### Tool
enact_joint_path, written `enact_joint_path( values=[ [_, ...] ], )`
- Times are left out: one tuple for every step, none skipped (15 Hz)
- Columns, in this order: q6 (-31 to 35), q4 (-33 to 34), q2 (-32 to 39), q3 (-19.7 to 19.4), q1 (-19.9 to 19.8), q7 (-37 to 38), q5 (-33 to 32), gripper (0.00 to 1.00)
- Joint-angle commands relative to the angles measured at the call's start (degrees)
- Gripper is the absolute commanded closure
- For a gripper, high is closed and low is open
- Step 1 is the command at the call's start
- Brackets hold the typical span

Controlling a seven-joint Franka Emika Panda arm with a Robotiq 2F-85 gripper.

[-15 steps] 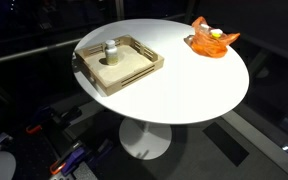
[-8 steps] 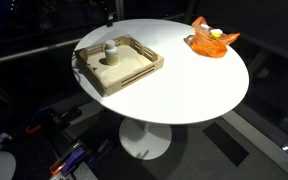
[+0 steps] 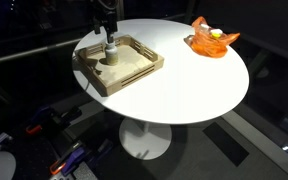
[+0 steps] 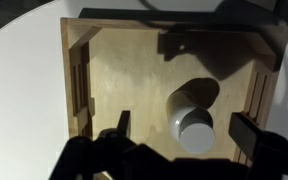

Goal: Pick up the white medicine bottle lid and put it in the tray

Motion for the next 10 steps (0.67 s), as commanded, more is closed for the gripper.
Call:
enact_joint_path(
  values=[
    [3.5,0.5,2.1,-0.5,0.6,-2.1,1.6,0.0],
    [4.3,0.9,2.8,-0.5,0.7,-1.9,1.3,0.0],
    [5.2,1.0,3.3,-0.5,0.8,-2.1,1.3,0.0],
    [5.8,1.2,3.9,-0.5,0.8,-2.1,1.3,0.0],
    [6.4,1.3,4.3,-0.4,0.9,-2.2,1.4,0.0],
    [6.8,1.5,4.7,-0.4,1.1,-2.2,1.4,0.0],
    [7.1,1.7,5.1,-0.4,1.2,-2.1,1.3,0.0],
    [7.6,1.9,5.6,-0.4,1.3,-2.2,1.2,0.0],
    [7.9,2.2,5.9,-0.4,1.4,-2.2,1.0,0.0],
    [8.0,2.5,6.3,-0.3,1.6,-2.1,0.9,0.0]
  ],
)
